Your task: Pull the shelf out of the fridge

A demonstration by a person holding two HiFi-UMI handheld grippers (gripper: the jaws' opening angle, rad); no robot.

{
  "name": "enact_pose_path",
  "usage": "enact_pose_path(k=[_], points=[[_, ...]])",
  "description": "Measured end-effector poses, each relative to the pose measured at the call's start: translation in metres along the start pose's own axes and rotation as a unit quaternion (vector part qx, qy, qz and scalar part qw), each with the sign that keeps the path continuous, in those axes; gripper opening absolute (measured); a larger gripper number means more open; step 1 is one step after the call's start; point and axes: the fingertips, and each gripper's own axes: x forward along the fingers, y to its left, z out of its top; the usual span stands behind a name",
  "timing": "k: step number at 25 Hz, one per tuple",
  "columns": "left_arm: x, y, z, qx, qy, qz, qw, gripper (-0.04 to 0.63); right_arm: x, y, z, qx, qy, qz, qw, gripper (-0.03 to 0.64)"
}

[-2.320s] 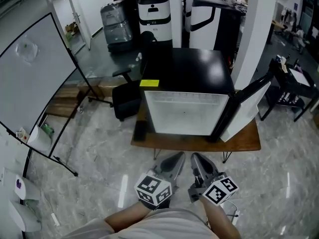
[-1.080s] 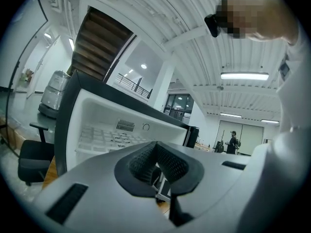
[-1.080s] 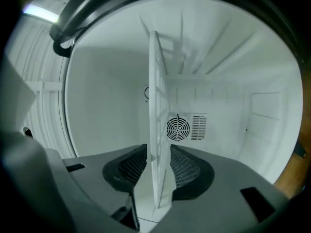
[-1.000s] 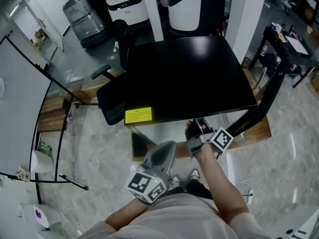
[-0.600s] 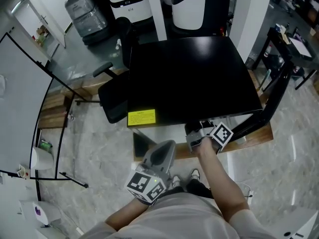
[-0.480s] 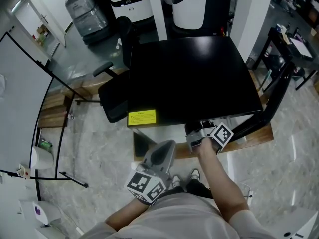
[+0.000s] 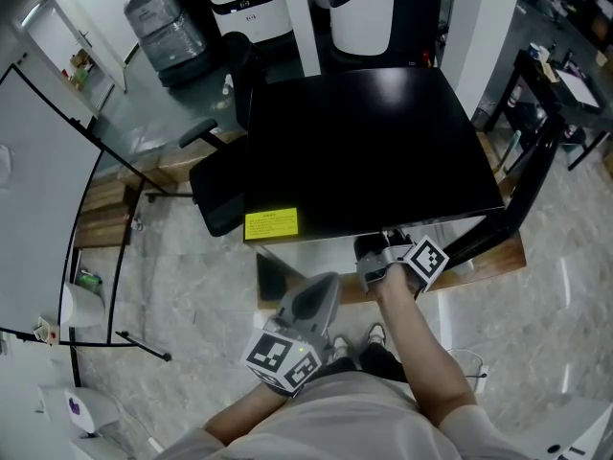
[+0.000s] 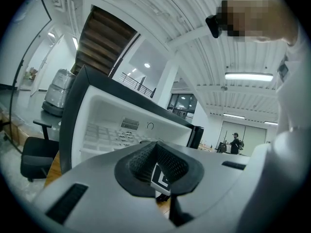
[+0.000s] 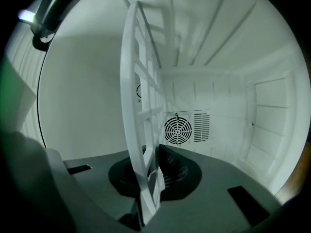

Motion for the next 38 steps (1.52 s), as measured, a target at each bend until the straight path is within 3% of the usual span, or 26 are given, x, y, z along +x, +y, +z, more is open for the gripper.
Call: enact_pose_path(k=[22, 38], points=[[-0.027, -0.014, -0.010, -0.004, -0.001, -0.039, 0.9992, 0.006, -0.050, 0.004, -0.016, 0.008, -0.035, -0.007, 0.999, 0.046], [-0.053, -0.058, -0.027, -0.009, 0.003, -0.072, 0.9973, 0.006, -0.107, 0.012, -0.032, 0.008, -0.044, -0.010, 0.999, 0.046]])
